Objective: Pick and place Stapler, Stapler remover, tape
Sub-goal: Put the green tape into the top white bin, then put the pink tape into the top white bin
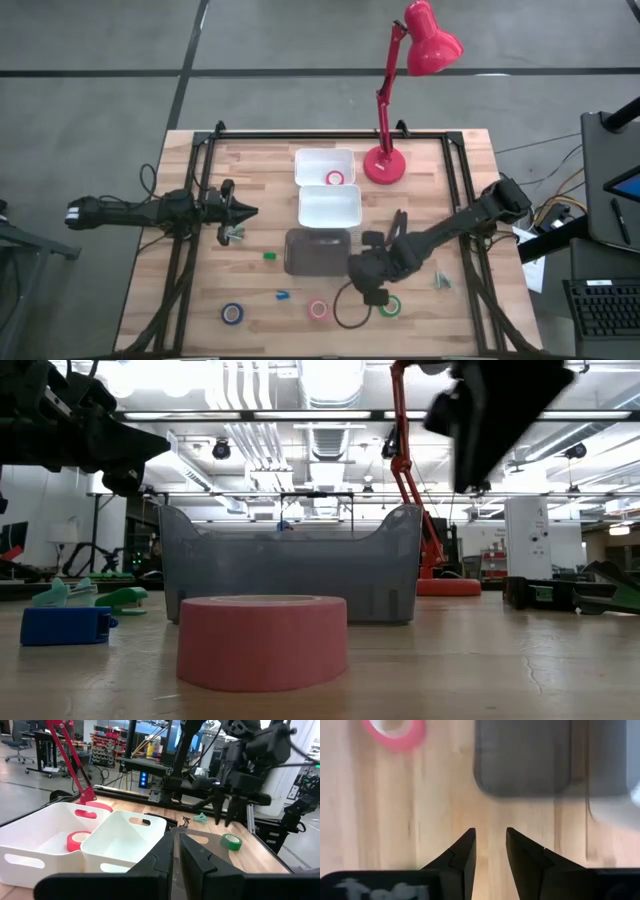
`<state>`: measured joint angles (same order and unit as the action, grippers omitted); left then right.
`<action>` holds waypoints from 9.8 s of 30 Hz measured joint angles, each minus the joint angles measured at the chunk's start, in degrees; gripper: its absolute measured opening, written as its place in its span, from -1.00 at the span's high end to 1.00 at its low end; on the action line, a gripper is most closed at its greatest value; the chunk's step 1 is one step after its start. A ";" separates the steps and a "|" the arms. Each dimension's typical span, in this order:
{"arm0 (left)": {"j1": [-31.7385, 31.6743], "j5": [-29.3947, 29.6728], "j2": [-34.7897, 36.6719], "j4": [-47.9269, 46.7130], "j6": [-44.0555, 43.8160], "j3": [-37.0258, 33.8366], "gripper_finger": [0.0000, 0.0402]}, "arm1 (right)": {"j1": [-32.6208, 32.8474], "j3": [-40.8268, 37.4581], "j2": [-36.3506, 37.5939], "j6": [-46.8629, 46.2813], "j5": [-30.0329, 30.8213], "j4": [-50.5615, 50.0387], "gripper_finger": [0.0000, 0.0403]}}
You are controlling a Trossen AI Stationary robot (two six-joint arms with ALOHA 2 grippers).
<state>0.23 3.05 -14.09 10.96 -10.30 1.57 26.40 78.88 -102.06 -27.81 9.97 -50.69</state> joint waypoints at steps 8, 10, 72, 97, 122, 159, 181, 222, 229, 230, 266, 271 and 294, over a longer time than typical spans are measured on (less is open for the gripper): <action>0.02 0.00 0.00 -0.02 0.01 0.01 0.85 | 5.48 -3.53 0.00 -9.34 -0.69 -2.25 0.39; 0.02 0.00 0.00 -0.02 0.01 -0.01 0.85 | 6.75 -4.24 0.00 -11.20 -1.17 -3.91 0.38; 0.02 0.00 0.00 -0.13 0.00 0.01 0.85 | 8.00 -11.73 -0.08 -13.02 -0.33 8.29 0.76; 0.01 0.00 0.02 -0.42 0.00 0.00 0.85 | -12.35 12.56 0.48 20.39 29.23 -11.59 0.76; 0.02 0.00 0.02 -0.42 -0.01 0.01 0.85 | -49.41 12.36 -5.40 32.41 1.68 9.09 0.74; 0.02 0.00 0.01 -0.52 0.01 0.01 0.85 | -50.03 12.41 -14.76 31.50 2.65 6.00 0.37; 0.02 0.00 0.02 -0.55 -0.01 0.00 0.85 | -45.50 12.15 1.62 22.27 1.85 -3.39 0.20; 0.00 0.00 -0.27 -0.72 0.00 -0.01 0.85 | -5.94 2.46 0.19 20.64 -2.68 26.60 0.36; 0.01 0.00 -0.31 -0.77 0.00 0.00 0.85 | -5.93 6.94 -7.53 18.92 -7.29 26.86 0.42; 0.01 0.00 -0.31 -0.76 0.00 0.01 0.85 | -5.87 7.55 -8.27 18.73 -8.26 26.95 0.44; 0.02 0.00 -0.31 -0.74 0.00 -0.01 0.85 | 0.68 8.95 -18.10 13.21 -9.94 29.66 0.07; 0.00 0.00 -0.31 -0.76 -0.01 -0.01 0.85 | 0.65 12.29 -21.61 11.90 -10.67 30.21 0.09; 0.02 0.00 -0.31 -0.81 0.01 -0.01 0.85 | 0.89 36.17 -33.69 -0.58 -9.97 12.01 0.14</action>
<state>0.25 3.05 -14.40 10.15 -10.29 1.57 27.29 115.04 -135.75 -28.39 -0.01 -38.69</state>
